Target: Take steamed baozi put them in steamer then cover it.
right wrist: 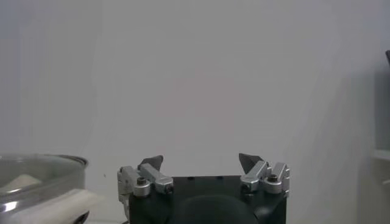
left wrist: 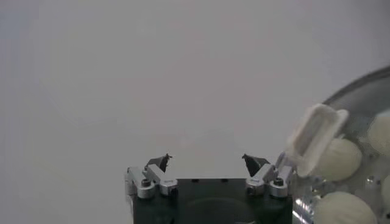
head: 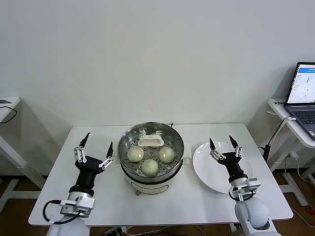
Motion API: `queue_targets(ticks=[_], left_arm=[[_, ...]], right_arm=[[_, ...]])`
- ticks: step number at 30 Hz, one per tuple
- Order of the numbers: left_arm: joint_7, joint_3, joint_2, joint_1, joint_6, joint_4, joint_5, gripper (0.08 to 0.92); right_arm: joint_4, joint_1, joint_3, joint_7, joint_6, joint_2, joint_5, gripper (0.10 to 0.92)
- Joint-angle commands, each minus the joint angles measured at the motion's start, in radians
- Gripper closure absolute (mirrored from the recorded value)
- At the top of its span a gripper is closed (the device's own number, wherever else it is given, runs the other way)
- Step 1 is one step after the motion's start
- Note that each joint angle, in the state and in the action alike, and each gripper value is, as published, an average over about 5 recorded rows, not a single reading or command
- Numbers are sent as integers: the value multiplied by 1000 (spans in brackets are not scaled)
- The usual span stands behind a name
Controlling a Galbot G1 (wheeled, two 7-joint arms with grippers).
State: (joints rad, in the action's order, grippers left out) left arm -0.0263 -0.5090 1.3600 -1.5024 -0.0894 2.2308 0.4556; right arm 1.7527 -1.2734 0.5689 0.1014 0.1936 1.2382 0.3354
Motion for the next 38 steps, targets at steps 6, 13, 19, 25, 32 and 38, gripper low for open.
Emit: queue_targets(ticks=[6, 13, 19, 25, 32, 38], left_arm=[[-11, -153, 106, -54, 177, -71, -234, 177], [-6, -150, 109, -57, 178, -89, -255, 177], [-1, -152, 105, -61, 177, -98, -269, 177], [1, -146, 105, -64, 179, -102, -272, 177], [0, -139, 110, -68, 185, -115, -278, 177], [0, -137, 113, -69, 186, -121, -282, 177]], right_arm=[[53, -9, 10, -4, -45, 1, 3, 203], [53, -10, 10, -5, -51, 7, -6, 203], [51, -10, 15, -6, -55, 10, -19, 203], [49, -14, 18, -6, -57, 10, -31, 203], [51, -15, 20, -8, -58, 10, -39, 203], [52, -18, 23, -11, -61, 10, -46, 203]])
